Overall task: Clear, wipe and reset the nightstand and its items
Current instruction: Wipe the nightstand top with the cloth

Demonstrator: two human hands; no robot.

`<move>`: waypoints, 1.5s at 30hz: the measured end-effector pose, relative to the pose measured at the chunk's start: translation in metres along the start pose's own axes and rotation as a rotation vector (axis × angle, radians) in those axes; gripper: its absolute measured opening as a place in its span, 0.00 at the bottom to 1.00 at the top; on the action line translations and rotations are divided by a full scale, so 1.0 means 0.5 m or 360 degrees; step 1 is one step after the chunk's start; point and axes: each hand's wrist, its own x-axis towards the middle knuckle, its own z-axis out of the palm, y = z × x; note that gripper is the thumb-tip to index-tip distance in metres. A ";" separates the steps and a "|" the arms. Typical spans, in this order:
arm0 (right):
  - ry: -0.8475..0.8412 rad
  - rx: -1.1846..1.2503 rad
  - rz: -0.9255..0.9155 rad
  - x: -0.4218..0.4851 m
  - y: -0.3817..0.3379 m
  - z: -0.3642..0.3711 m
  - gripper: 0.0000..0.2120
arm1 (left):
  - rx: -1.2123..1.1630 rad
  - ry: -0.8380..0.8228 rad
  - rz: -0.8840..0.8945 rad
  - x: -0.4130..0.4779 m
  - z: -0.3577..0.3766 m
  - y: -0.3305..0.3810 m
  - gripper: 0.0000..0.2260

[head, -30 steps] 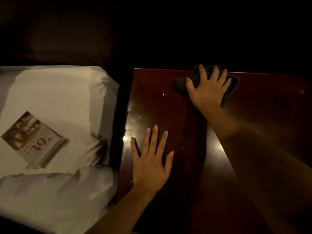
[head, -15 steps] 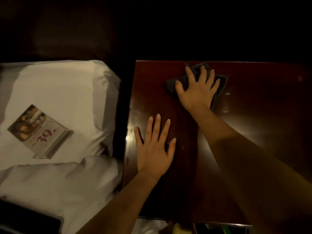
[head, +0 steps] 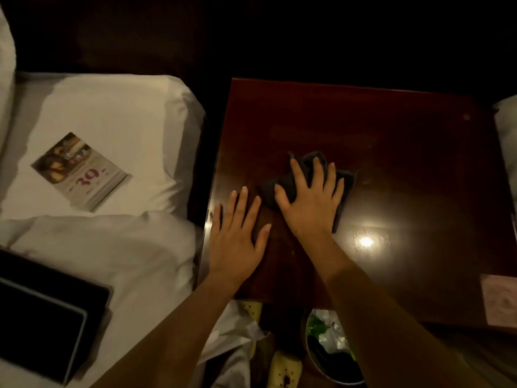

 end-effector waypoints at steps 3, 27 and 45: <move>-0.0023 -0.0036 0.0010 -0.080 0.017 -0.005 0.30 | 0.0027 -0.0009 -0.0047 -0.039 0.001 -0.012 0.27; -0.0054 -0.0137 0.0037 0.010 0.022 -0.022 0.32 | -0.0057 -0.0064 -0.0088 -0.061 0.000 -0.019 0.27; -0.0232 0.0009 -0.0215 0.334 -0.172 0.003 0.30 | -0.0121 -0.0139 -0.0097 -0.059 -0.003 -0.016 0.29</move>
